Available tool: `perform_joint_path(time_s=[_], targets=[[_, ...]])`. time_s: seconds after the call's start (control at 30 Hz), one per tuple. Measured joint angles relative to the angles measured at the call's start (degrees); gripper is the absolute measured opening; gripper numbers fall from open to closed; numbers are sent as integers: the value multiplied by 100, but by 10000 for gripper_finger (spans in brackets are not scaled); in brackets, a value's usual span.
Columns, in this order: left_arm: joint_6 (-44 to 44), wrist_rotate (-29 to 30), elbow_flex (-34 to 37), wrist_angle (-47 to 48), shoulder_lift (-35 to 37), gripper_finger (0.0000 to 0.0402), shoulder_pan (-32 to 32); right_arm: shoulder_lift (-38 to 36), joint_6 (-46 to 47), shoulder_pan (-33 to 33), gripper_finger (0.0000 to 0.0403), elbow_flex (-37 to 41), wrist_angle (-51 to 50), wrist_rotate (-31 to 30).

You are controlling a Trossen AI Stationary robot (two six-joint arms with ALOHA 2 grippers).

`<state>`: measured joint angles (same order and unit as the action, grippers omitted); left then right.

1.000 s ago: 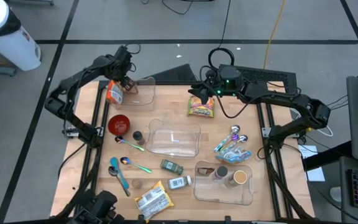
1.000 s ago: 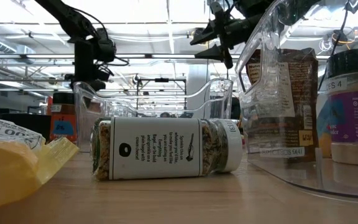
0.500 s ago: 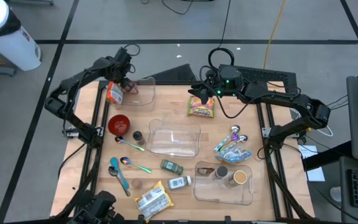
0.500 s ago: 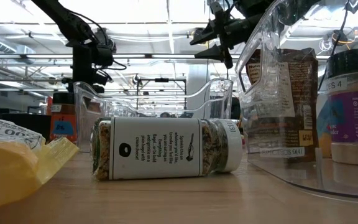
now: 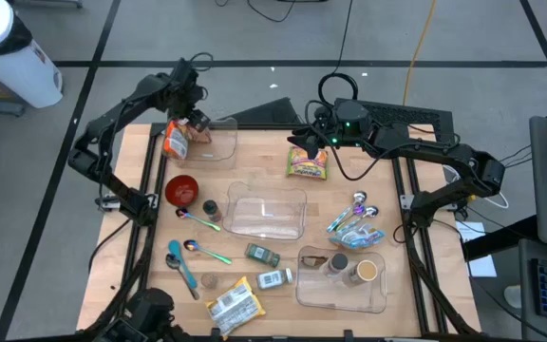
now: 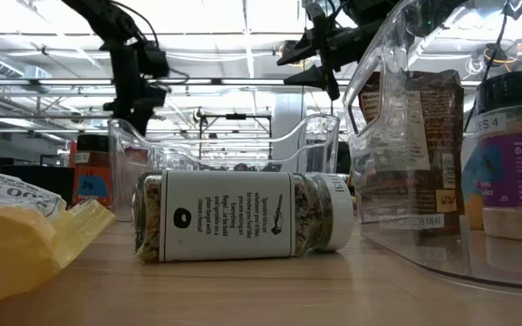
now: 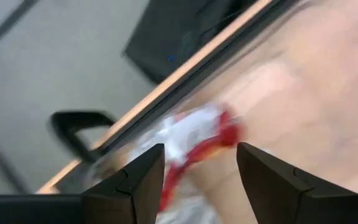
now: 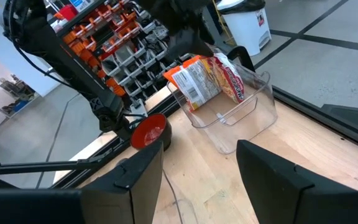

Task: Pick & Place Food Item
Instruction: Put the red noodle pack into the top transparent bin, then put the bottom blue spoon into the middle transparent bin

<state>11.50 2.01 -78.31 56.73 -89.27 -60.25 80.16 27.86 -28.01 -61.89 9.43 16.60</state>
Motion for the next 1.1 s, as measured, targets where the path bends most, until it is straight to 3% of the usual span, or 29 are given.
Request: perform_joint_path(time_s=[0.2, 0.4, 0.5, 0.8, 1.0, 1.1], targets=[[-375, -1661, -548, -28, 2, 209, 16, 0, 0, 0, 196, 1, 0, 3], [-797, -3521, -554, -748, 4, 209, 438, 0, 13, 0, 196, 0, 0, 15], [-867, -3549, -552, -1080, 4, 209, 941, 0, 15, 0, 196, 1, -2, 17], [-1366, -2802, -548, -1883, 4, 209, 2622, 0, -182, 0, 196, 2, -636, 20], [-2865, -2784, -541, -2828, 65, 209, 3530, 2, -387, -4, 196, 2, -1190, 9], [-3120, -2733, -545, -3708, 128, 209, 3935, 0, -514, -13, 196, 2, -1220, 3]])
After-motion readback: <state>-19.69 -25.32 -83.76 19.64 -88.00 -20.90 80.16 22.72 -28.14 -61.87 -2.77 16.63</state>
